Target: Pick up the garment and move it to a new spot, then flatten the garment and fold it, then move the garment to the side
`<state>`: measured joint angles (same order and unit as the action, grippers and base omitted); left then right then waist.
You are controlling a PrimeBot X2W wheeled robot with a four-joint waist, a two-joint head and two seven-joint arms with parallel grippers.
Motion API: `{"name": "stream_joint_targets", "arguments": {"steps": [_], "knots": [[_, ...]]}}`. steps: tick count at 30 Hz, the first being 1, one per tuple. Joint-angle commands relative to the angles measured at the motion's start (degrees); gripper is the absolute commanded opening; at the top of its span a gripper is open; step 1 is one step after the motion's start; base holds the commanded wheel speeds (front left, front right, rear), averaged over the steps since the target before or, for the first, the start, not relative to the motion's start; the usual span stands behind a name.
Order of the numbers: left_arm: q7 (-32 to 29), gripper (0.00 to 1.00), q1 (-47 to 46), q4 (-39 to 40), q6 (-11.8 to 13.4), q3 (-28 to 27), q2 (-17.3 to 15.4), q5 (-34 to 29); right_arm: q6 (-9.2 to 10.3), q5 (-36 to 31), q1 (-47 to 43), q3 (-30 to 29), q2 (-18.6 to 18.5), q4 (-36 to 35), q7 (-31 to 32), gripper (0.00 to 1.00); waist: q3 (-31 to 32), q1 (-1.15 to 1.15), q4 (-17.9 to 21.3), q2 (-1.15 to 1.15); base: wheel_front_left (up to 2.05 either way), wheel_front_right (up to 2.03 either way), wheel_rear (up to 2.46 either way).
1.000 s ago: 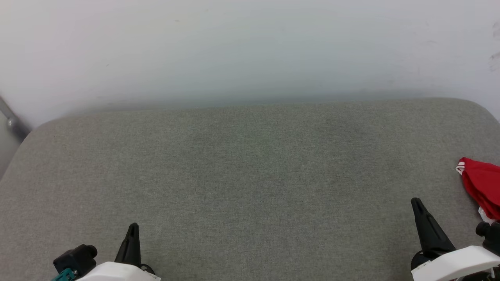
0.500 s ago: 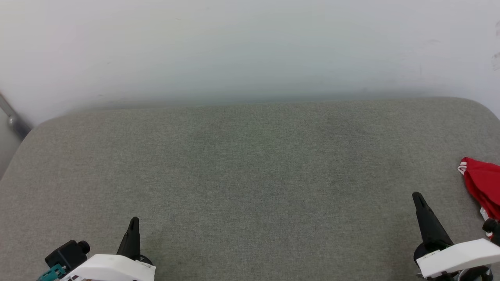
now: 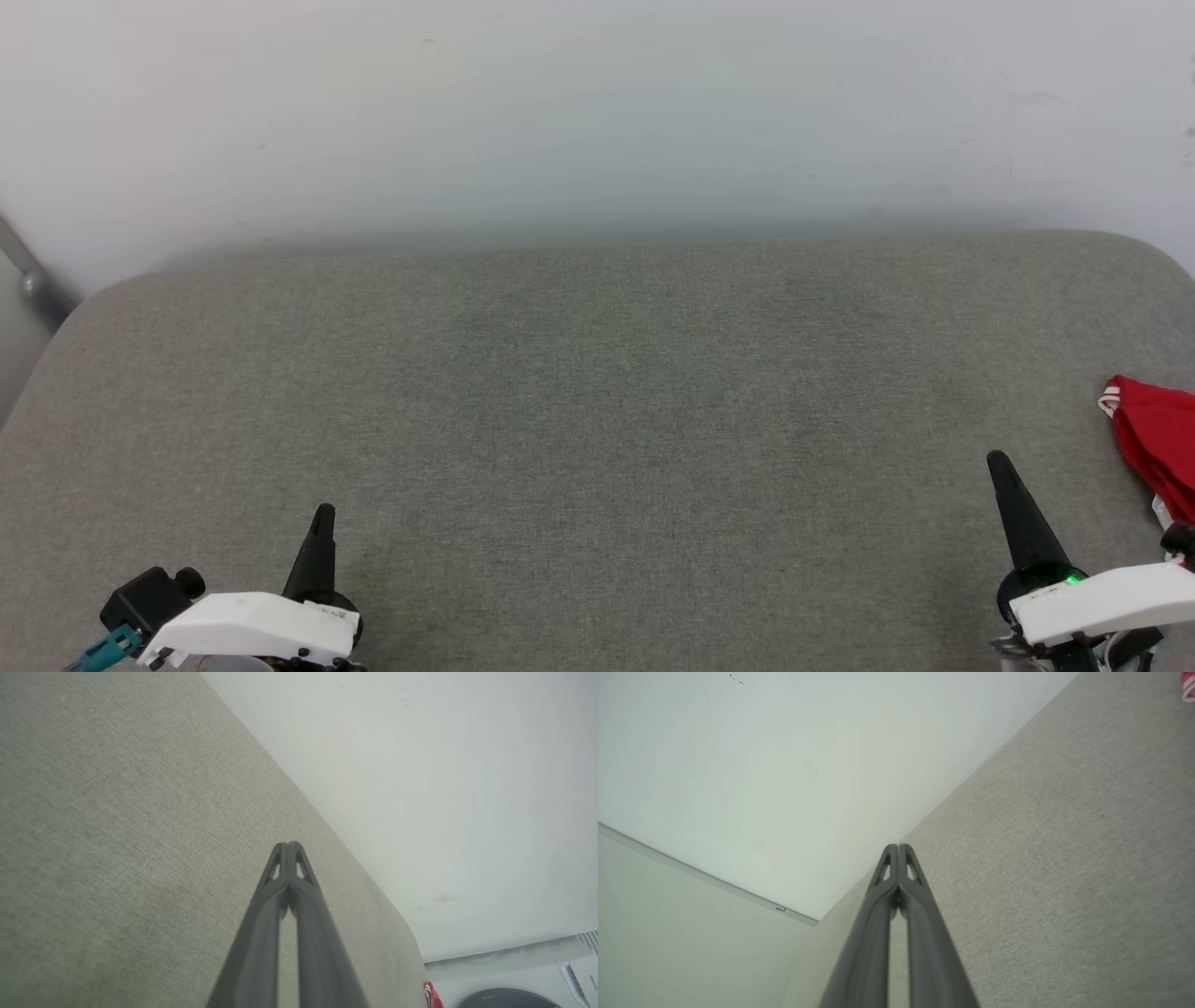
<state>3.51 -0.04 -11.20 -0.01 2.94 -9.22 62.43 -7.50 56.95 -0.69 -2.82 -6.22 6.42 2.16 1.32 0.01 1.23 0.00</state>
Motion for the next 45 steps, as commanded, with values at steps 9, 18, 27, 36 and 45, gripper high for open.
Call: {"name": "stream_joint_targets", "arguments": {"steps": [9, 18, 27, 36, 45], "knots": [[-1.8, 0.00, -2.2, -0.1, -1.6, -1.9, 0.9, 5.7, 0.00, 6.8, 2.6, -0.7, 0.6, 1.0, 0.8, 0.00, -0.2, 0.00, -0.2, 0.00, 0.00, 0.00, 0.00], [-3.0, 0.00, -3.0, -0.5, -2.6, -3.1, 1.7, 9.6, 0.00, 11.4, 3.3, -1.1, 1.0, 2.0, 1.3, 0.00, -0.4, 0.00, -0.3, 0.00, 0.00, 0.00, 0.00], [-4.3, 0.00, -3.6, -1.0, -3.6, -4.3, 2.6, 13.7, 0.01, 16.2, 4.1, -1.6, 1.4, 3.2, 1.8, 0.00, -0.5, 0.00, -0.4, 0.00, 0.00, 0.00, 0.00], [-5.9, 0.00, -4.5, -1.5, -4.7, -5.6, 3.5, 18.2, 0.01, 21.6, 5.0, -2.1, 1.9, 4.4, 2.4, 0.00, -0.8, 0.00, -0.6, 0.00, 0.00, 0.00, 0.00], [-7.0, 0.00, -5.1, -1.9, -5.6, -6.6, 4.3, 21.6, 0.01, 25.6, 5.7, -2.4, 2.2, 5.3, 2.9, 0.00, -0.9, 0.00, -0.8, 0.00, 0.00, 0.00, 0.00]]}}
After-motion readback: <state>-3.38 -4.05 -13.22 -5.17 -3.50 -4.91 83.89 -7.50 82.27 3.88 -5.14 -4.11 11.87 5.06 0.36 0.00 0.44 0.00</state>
